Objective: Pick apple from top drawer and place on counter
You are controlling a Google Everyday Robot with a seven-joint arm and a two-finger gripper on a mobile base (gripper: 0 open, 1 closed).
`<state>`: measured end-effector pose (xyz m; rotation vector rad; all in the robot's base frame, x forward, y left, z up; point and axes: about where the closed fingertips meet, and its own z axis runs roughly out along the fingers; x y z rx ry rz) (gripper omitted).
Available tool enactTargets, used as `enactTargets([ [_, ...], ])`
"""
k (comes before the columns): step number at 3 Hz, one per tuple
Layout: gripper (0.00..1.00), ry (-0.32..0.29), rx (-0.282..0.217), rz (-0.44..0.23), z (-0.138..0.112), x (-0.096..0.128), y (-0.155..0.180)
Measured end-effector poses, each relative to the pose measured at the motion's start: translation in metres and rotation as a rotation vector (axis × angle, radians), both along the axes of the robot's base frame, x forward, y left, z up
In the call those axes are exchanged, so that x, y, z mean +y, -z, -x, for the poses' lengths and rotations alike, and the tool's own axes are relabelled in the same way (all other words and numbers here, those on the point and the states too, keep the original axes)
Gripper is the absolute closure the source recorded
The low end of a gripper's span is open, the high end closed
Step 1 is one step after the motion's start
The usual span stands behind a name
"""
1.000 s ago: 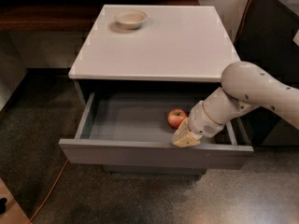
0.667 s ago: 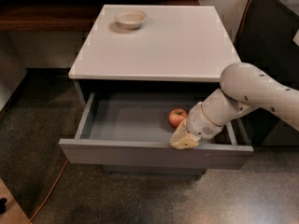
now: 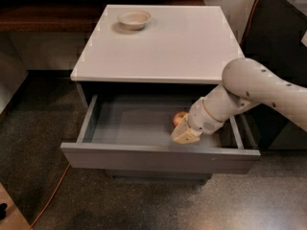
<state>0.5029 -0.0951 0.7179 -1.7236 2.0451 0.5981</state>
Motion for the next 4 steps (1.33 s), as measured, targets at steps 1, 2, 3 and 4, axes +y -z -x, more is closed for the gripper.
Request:
enactTargets([
  [1,0.60,0.045,-0.022,-0.006,-0.031,-0.005,-0.003],
  [2,0.36,0.097,-0.026,-0.004,-0.061,-0.015,0.003],
  [3,0.13,0.148,-0.019,-0.012,-0.082,-0.021,0.015],
  [4,0.00,0.214,-0.011,-0.040,-0.094,-0.024,0.028],
])
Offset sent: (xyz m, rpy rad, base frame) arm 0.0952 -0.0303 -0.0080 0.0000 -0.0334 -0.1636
